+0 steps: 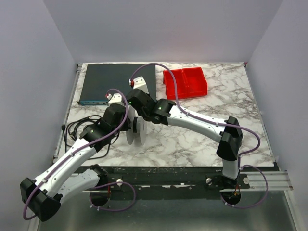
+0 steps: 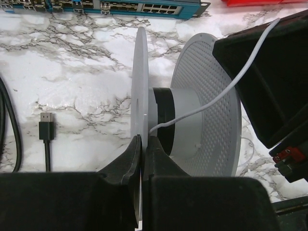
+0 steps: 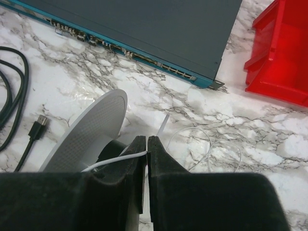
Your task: Wrap the cables
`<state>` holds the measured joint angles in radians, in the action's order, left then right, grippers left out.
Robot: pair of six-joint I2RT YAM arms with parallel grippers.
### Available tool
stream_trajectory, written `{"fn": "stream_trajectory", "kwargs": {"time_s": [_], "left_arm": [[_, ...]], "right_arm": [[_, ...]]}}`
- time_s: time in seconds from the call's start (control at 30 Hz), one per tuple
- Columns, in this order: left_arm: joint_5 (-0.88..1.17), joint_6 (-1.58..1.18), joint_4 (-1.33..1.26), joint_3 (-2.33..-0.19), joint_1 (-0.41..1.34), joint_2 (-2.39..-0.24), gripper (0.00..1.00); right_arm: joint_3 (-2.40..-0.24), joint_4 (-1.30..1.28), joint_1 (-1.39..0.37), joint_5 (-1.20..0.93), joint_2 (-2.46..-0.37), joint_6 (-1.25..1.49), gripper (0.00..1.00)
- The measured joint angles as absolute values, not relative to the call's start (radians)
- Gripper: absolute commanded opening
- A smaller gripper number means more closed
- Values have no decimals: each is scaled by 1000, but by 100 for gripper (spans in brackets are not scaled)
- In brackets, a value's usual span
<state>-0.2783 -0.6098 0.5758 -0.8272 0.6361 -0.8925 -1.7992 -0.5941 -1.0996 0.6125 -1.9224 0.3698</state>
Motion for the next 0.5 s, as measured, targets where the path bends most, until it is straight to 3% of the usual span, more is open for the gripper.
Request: {"fn": "stream_trajectory", "kwargs": {"time_s": [0.1, 0.17, 0.5], "left_arm": [[-278, -600, 577, -828, 636, -892, 0], [-277, -589, 595, -837, 636, -892, 0], [-206, -502, 751, -965, 642, -884, 0]], "right_arm": [[-1791, -583, -1100, 622, -1922, 373, 46], [-1777, -573, -1100, 630, -1918, 363, 57], [-1654, -472, -998, 528, -1834, 320, 65]]}}
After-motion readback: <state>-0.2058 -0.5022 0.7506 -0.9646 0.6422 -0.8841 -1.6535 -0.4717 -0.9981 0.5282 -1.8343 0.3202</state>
